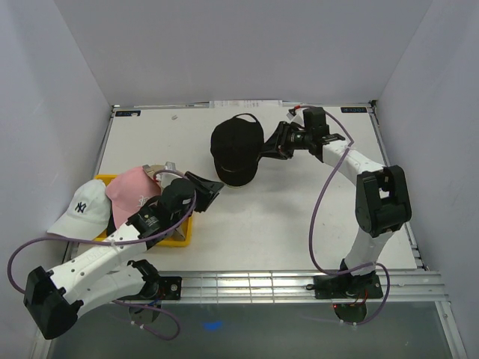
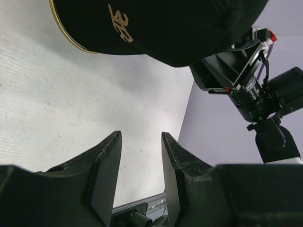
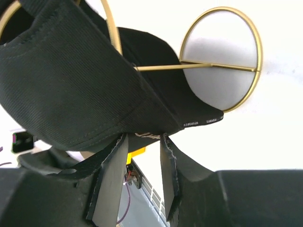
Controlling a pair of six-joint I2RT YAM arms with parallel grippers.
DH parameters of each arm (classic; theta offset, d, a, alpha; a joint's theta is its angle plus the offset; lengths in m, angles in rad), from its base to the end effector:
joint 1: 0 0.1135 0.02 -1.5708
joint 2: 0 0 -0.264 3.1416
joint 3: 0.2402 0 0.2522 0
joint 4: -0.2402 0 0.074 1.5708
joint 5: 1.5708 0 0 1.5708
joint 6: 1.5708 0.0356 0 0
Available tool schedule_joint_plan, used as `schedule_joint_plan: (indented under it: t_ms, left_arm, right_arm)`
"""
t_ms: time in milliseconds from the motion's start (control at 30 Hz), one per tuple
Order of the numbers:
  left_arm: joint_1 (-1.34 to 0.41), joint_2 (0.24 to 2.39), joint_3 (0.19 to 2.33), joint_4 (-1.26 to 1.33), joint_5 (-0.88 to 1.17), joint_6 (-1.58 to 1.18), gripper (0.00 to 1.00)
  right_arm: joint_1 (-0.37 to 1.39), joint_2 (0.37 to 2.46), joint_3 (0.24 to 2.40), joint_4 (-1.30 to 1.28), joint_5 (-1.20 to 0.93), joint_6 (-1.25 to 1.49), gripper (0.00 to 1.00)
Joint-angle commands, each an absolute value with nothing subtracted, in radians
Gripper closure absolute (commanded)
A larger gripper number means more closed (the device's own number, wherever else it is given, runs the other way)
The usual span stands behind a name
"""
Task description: Stack the hats
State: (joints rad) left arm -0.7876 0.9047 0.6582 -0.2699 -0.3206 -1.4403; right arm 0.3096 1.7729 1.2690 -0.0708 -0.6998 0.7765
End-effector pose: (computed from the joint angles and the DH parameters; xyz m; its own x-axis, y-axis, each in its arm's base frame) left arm 0.1510 -0.1358 0.2663 -0.5205 -0.8109 -0.2674 -0.2830 0.4593 -0.8420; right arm 0.3754 0.1441 0.2514 -0.8935 0.2770 -0.3534 -0.1707 0.5183 0.8380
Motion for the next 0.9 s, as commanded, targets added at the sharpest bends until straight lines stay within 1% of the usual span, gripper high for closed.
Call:
schedule_joint_plan:
  t_ms: [0,233,400,500,533,633,733,867]
  left_arm:
    - [-0.790,0.864,0.722,-0.370,-0.367,-1.367,0.51]
    - [-0.792,0.830,0.790,-0.480,-0.394,-1.316,0.50]
    - [-0.792,0.850,0.900,-0.587,-0.436,-1.256,0.50]
    - [-0.792,0.865,0.952,-0.650,-0.457,-1.232,0.46]
    - [-0.790,0.871,0.963,-0.679,-0.460,-1.226,0.46]
    - [-0.792,0.888,1.017,-0.762,-0.491,-1.213,0.43]
    - [-0.792,0.911,1.077,-0.871,-0.535,-1.226,0.41]
    - [-0.792,0.966,1.170,-1.063,-0.607,-1.296,0.39]
  right_arm:
    - [0.307,1.807,1.367,-0.107,-0.701,0.741,0.60]
    - [0.305,1.865,1.463,-0.167,-0.684,0.709,0.59]
    - [0.305,1.896,1.493,-0.183,-0.678,0.700,0.58]
    - [0.307,1.911,1.509,-0.196,-0.672,0.687,0.54]
    - [0.307,1.917,1.516,-0.202,-0.666,0.683,0.49]
    - [0.305,1.924,1.532,-0.219,-0.655,0.663,0.44]
    - [0.304,1.925,1.551,-0.238,-0.649,0.647,0.40]
    - [0.296,1.914,1.563,-0.247,-0.655,0.643,0.39]
